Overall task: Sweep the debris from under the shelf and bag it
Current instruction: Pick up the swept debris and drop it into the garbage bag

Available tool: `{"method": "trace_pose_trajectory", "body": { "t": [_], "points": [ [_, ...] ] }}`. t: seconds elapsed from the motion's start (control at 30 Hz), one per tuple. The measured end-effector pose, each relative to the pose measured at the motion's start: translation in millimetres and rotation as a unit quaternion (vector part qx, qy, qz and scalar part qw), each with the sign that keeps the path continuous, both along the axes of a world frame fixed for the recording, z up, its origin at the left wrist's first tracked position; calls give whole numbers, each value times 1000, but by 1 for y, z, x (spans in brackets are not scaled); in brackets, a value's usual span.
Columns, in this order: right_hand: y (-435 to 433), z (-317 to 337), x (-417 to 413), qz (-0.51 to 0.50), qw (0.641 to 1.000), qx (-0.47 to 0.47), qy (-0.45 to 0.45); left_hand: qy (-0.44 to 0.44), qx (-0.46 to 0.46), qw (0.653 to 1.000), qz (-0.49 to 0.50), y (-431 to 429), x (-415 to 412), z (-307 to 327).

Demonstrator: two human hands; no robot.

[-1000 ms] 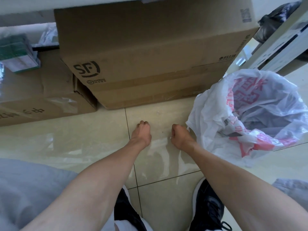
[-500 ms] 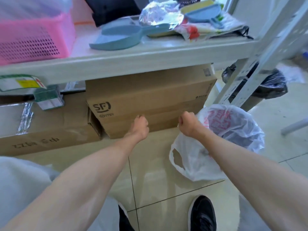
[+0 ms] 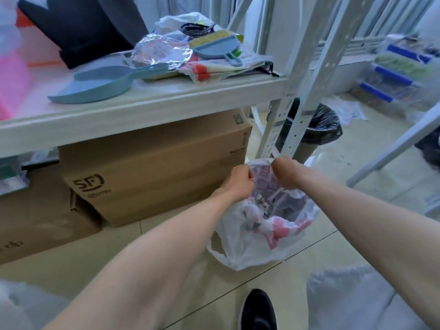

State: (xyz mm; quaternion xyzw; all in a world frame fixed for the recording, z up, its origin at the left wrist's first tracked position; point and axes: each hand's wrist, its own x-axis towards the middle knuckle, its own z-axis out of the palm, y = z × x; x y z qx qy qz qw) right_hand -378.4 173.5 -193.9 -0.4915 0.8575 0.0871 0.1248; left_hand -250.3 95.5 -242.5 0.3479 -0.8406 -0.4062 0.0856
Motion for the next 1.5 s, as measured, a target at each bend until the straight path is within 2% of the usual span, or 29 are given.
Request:
{"method": "trace_pose_trajectory", "body": {
  "t": [0.2, 0.27, 0.53, 0.73, 0.9, 0.97, 1.1, 1.23, 1.5],
  "points": [
    [24, -23, -20, 3, 999, 35, 14, -45, -15, 997, -54, 18, -27, -30],
    [29, -32, -25, -9, 1000, 13, -3, -47, -15, 997, -53, 18, -26, -33],
    [36, -25, -28, -76, 995, 21, -59, -32, -38, 997, -51, 9, -19, -21],
    [46, -6, -24, -108, 994, -18, -26, -42, -74, 996, -32, 5, -5, -6],
    [69, -2, -18, -142, 990, -1, 15, -79, -143, 986, 22, 8, 12, -3],
    [77, -5, -18, -183, 983, -5, -7, -90, -110, 988, 68, 9, 19, -6],
    [82, -10, -15, -264, 960, -20, -90, -81, 71, 971, 213, 13, 24, -9],
    [83, -15, -9, -352, 917, -13, -185, -87, 174, 948, 250, 12, 21, -17],
    [81, -31, -9, -353, 907, -59, -222, -83, 157, 953, 245, 15, 14, -31]
  ]
}}
